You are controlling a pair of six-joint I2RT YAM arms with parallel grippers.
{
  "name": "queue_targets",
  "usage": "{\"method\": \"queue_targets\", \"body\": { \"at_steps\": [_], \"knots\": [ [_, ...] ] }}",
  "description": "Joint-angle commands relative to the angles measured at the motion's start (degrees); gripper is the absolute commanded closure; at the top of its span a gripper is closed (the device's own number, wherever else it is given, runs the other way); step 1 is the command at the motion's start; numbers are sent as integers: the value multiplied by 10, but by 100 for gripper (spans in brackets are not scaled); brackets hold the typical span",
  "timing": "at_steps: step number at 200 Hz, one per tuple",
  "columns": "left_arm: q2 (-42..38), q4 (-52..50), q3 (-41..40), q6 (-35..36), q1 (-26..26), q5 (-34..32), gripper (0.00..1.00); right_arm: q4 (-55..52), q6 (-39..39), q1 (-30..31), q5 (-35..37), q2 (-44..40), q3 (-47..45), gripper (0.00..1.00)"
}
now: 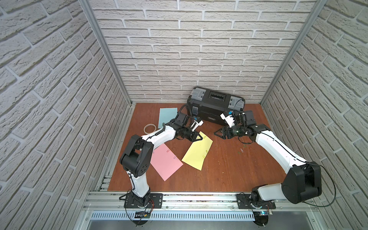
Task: Unclip the paperclips from the documents
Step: Remove the paper clip from the document.
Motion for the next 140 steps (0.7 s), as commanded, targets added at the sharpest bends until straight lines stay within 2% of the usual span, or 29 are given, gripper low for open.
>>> {"method": "queue_targets", "body": {
  "at_steps": [1, 29, 53, 93, 140],
  "knots": [
    [-8, -22, 3, 50, 3, -22, 100, 19, -17, 7, -25, 16, 5, 33],
    [-40, 12, -29, 59, 3, 31, 100, 10, -49, 24, -31, 30, 20, 33],
    [-57, -2, -43, 76, 4, 59, 100, -5, -87, 35, -49, 39, 39, 35],
    [-86, 0, -69, 102, 4, 70, 100, -38, -167, 57, -98, 68, 66, 39],
    [-101, 12, -82, 109, 9, 90, 100, -83, -244, 76, -122, 105, 94, 44]
  ]
}}
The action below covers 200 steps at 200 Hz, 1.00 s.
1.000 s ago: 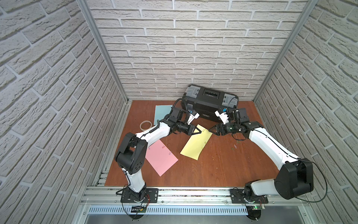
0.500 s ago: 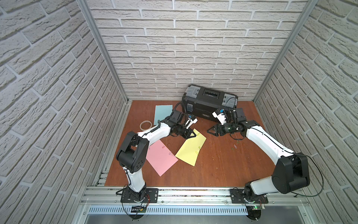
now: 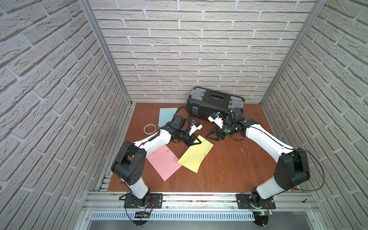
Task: Unclip the paperclips from the documents
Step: Remove the paper clip from the document.
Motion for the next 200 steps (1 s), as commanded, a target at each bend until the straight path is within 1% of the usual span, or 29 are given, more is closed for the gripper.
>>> {"method": "queue_targets", "body": {
  "at_steps": [1, 61, 135, 163, 200],
  "knots": [
    [-24, 13, -14, 26, 4, 26, 100, -33, -64, 8, -36, 6, 15, 44],
    [-46, 29, -28, 21, 6, 35, 100, -63, -110, 9, -82, 26, 23, 52],
    [-54, 32, -31, 17, 7, 48, 100, -35, -100, 11, -76, 38, 14, 56],
    [-57, 34, -33, 14, 6, 47, 100, -28, -99, 12, -84, 44, 12, 57],
    [-56, 33, -32, 15, 7, 44, 100, -33, -104, 14, -103, 49, 8, 67]
  ]
}}
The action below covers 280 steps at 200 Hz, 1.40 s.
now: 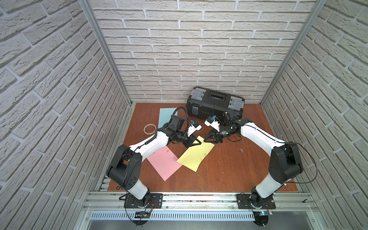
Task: Unclip the paperclips from the documents
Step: Remove the paper clip from the document.
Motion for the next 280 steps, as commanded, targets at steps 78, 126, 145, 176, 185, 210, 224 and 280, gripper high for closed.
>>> {"method": "queue_targets", "body": {
  "at_steps": [78, 126, 145, 176, 185, 210, 224, 280],
  "knots": [
    [-19, 9, -6, 8, 7, 6, 100, 1, -15, 4, -38, -10, -9, 89],
    [-33, 12, -16, 1, 16, 4, 100, 0, -16, 5, -43, -13, -10, 95],
    [-35, 10, -18, 0, 17, 3, 100, 2, -14, 5, -46, -15, -10, 96],
    [-31, 10, -16, 0, 17, 3, 100, 5, -9, 5, -46, -15, -9, 97],
    [-29, 9, -16, -1, 17, 3, 100, 7, -7, 5, -43, -15, -9, 97],
    [-27, 8, -16, 0, 17, 3, 100, 10, -3, 5, -30, -17, -9, 96],
    [-28, 5, -16, 1, 16, 2, 100, 11, 0, 4, -25, -17, -9, 95],
    [-26, -1, -15, 5, 15, -2, 100, 21, 10, 0, -9, -21, -9, 95]
  ]
}}
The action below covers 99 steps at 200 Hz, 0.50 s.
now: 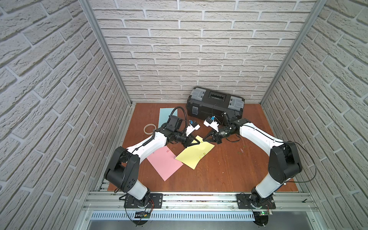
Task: Unclip the paperclips from the documents
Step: Remove the paper clip from the document.
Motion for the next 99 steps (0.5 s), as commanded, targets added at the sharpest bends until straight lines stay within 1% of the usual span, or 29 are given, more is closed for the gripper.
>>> {"method": "queue_targets", "body": {
  "at_steps": [1, 99],
  "knots": [
    [-8, 0, -4, 7, 4, 1, 100, 9, 7, -3, 14, -24, -6, 95],
    [-6, -10, -1, 12, 4, -1, 100, 19, 13, -13, 2, -34, -10, 95]
  ]
}}
